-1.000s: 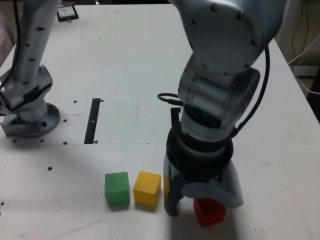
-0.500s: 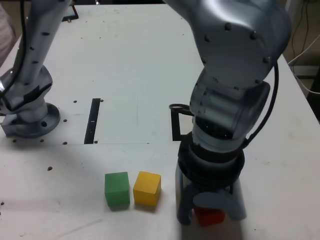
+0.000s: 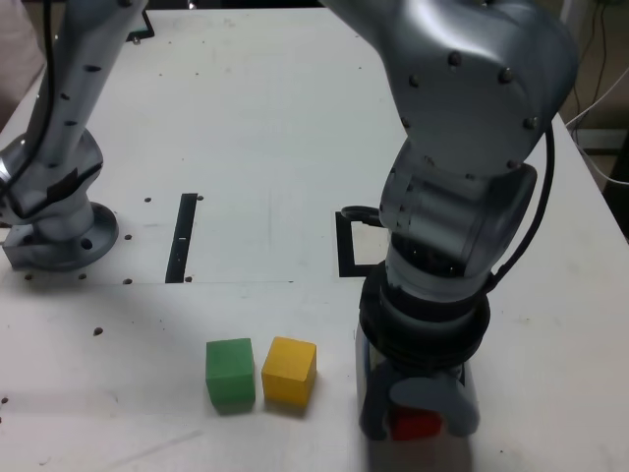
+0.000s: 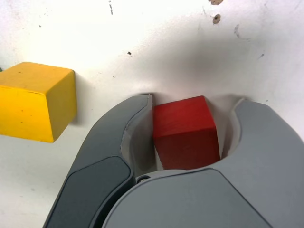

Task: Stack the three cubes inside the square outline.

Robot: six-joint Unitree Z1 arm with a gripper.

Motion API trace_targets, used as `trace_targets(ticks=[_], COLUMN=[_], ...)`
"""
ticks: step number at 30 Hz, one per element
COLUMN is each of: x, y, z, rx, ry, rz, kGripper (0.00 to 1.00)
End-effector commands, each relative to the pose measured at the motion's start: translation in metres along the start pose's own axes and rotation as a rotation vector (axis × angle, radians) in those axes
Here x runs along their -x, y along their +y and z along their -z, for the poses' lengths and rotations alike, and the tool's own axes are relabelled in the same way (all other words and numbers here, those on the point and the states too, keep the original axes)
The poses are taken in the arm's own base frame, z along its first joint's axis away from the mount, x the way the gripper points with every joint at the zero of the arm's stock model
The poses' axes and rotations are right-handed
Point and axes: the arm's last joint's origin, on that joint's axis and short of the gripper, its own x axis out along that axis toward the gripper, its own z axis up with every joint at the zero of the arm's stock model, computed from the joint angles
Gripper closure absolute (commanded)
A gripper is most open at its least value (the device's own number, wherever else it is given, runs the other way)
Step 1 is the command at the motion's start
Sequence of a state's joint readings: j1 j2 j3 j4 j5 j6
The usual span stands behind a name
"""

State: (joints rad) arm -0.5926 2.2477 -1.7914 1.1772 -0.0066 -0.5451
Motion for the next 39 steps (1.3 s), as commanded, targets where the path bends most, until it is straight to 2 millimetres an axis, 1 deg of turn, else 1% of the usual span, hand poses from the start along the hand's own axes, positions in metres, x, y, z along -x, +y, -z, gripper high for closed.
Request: trace_targets(ticks=[1, 5, 8, 12, 17, 20, 23, 27, 30, 33, 39], x=[0.001, 0.004, 0.006, 0.010, 0.027, 0.044, 0.060, 0.074, 0.076, 0.073, 0.063], y=[0.001, 0.002, 0.003, 0.006, 0.019, 0.034, 0.054, 0.083, 0.105, 0.127, 0.159], z=[0.000, 0.000, 0.002, 0.004, 0.007, 0.014, 0.024, 0.037, 0.046, 0.053, 0.054], rx=[0.001, 0.001, 0.001, 0.002, -0.023, -0.043, -0.061, -0.085, -0.094, -0.103, -0.128], ry=[0.000, -0.008, -0.010, -0.010, -0.046, -0.065, -0.073, -0.079, -0.068, -0.045, -0.016], rz=[-0.002, 0.000, -0.001, -0.010, -0.015, -0.009, -0.006, -0.011, -0.015, -0.016, -0.044], kGripper=[0.62, 0.76, 0.83, 0.84, 0.82, 0.81, 0.81, 0.81, 0.81, 0.81, 0.81])
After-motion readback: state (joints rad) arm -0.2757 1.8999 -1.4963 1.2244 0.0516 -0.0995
